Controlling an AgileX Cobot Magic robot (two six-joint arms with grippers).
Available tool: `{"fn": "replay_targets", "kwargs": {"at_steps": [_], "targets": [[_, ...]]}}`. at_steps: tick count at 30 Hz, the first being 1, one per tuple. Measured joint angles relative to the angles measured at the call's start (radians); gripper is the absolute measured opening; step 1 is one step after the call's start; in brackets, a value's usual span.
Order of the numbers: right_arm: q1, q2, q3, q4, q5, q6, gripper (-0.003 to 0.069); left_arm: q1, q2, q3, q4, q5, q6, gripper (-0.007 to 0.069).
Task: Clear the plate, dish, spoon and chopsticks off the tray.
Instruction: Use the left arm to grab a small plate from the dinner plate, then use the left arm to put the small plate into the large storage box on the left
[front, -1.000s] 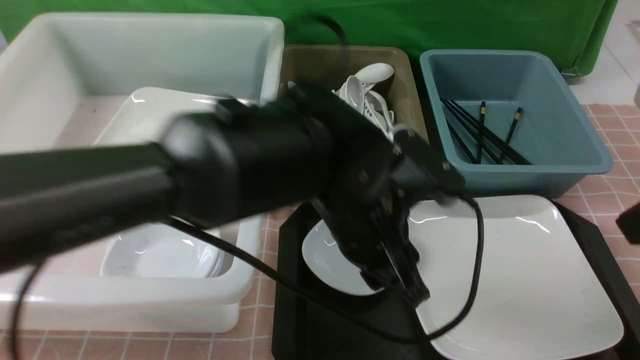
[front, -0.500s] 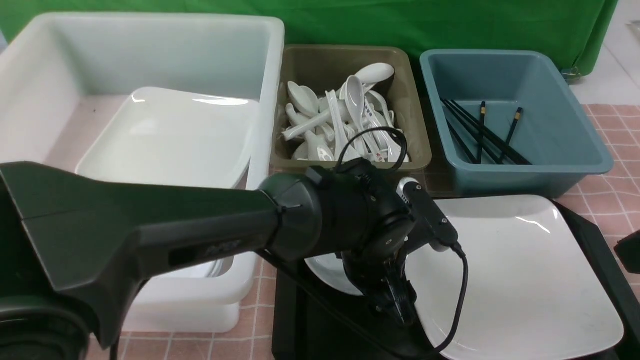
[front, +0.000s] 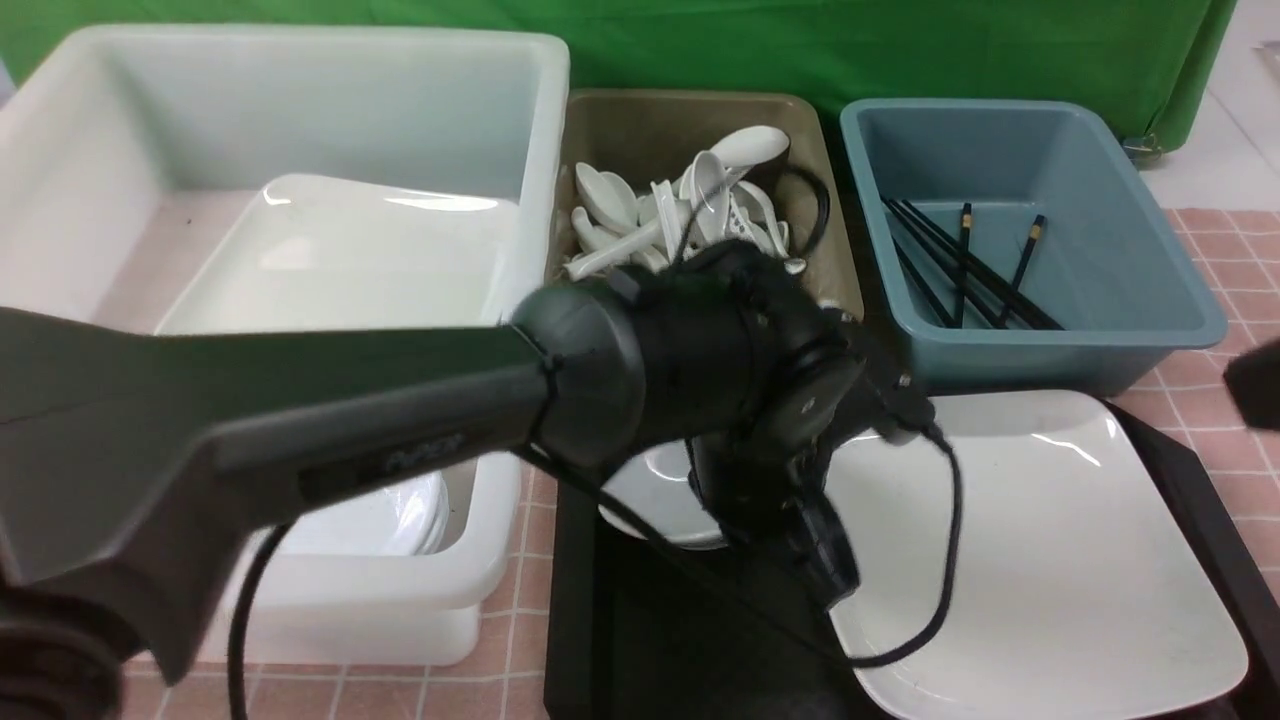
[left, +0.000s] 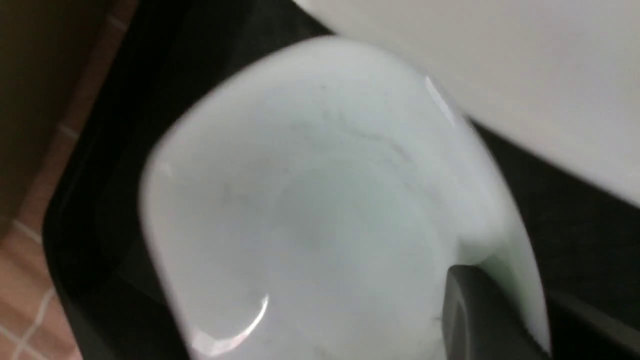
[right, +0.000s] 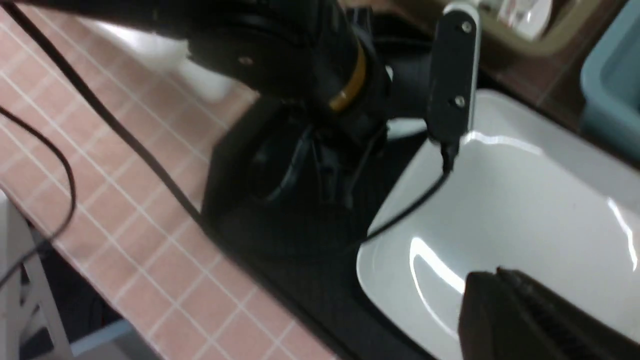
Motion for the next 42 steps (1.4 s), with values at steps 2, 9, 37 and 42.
{"fn": "replay_targets", "kwargs": {"at_steps": [2,9,37,42], "targets": [[0.000,0.000,-0.042,0.015,0.001,-0.007,0.0030,0.000,-0.043,-0.048,-0.022,0.036,-0.001,0.0014],[0.003,0.031,-0.192,0.098,0.022,-0.058,0.0030,0.072,-0.245,-0.175,-0.016,0.120,-0.001,0.0009],[0.260,0.492,-0.554,0.099,0.024,-0.045,0.0030,0.442,-0.412,0.328,-0.002,0.168,-0.083,0.0011],[0.260,0.491,-0.554,0.088,0.024,-0.045,0.0030,0.443,-0.412,0.330,-0.048,0.160,-0.084,0.0104]]}}
